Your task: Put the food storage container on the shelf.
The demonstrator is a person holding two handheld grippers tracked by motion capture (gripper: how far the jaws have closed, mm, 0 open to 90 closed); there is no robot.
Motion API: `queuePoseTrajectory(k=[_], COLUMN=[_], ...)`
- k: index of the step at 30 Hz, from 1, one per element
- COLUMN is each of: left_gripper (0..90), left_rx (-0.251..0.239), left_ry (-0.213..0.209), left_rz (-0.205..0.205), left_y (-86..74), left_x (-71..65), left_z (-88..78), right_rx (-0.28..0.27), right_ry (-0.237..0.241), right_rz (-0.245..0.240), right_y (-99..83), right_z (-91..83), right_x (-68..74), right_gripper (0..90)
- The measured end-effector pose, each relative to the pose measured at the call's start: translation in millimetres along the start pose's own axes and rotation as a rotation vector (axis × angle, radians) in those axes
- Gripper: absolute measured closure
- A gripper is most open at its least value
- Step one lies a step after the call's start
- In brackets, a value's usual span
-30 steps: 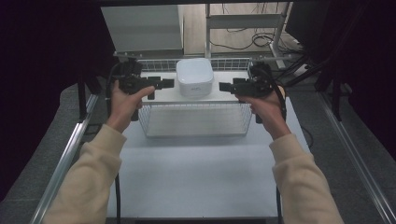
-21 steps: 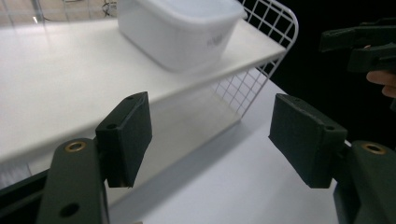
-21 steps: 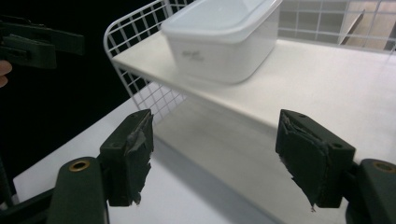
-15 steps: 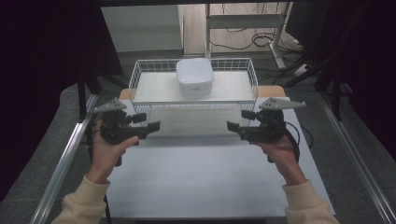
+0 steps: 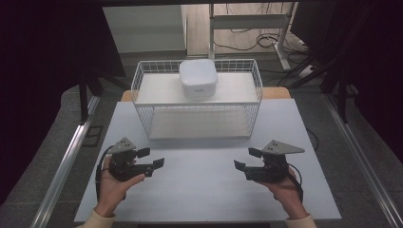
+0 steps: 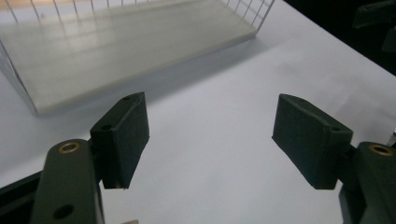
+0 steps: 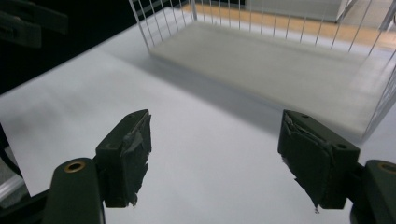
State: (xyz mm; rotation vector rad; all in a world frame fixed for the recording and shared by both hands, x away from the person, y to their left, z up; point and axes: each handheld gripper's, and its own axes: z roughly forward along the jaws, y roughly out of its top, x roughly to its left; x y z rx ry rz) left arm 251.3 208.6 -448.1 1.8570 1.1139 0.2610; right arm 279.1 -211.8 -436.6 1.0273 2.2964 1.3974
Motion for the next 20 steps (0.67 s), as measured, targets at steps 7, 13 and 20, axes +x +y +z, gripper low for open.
queuePoseTrajectory(k=[7,13,20], left_gripper=[23.9,22.2,22.0], left_rx=[0.019,0.011,0.003], left_ry=[0.025,0.014,0.016], left_rz=[-0.022,-0.033,-0.043], left_y=[-16.2,-17.3,-17.9], left_x=[6.5,7.5,7.2], left_z=[7.6,8.9,10.3], right_rx=[0.052,0.048,0.029], right_ry=[-0.016,-0.014,-0.024], right_rz=[-0.008,-0.011,-0.010], right_y=[-22.1,-22.6,-23.9], right_z=[10.3,11.1,9.3], right_x=[-4.4,-4.7,-7.9], right_gripper=[25.6,25.4,24.2])
